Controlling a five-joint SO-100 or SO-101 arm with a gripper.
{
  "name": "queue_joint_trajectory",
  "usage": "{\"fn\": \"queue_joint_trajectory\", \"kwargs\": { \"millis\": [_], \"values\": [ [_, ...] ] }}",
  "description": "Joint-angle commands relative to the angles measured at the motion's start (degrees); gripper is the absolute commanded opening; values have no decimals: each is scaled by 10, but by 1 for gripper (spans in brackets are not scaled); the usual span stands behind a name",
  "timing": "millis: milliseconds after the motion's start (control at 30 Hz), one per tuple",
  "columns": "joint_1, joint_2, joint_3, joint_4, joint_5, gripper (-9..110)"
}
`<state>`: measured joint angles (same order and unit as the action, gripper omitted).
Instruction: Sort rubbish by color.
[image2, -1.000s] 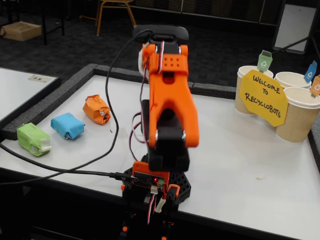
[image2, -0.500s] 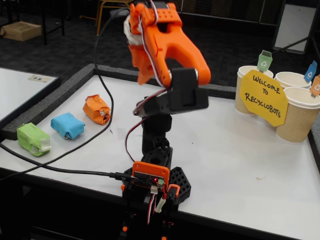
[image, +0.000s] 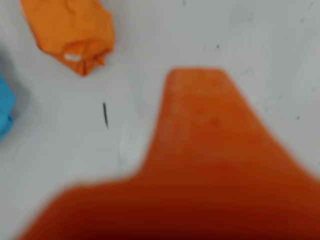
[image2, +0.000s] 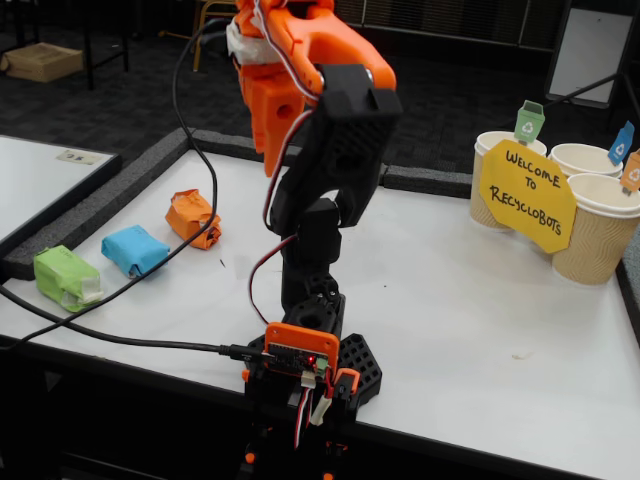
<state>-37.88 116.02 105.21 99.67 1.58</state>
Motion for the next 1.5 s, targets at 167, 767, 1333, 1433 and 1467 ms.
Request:
{"fn": "queue_joint_trajectory", "kwargs": {
  "millis": [167, 767, 1333, 1433, 1467],
  "values": [
    [-69, -39, -91, 0, 11, 17],
    [-352, -116, -202, -1, 11, 17],
    [-322, -134, -257, -78, 335, 18],
    [-327, -134, -254, -72, 335, 20],
    [-327, -134, -245, -72, 335, 21]
  ]
}}
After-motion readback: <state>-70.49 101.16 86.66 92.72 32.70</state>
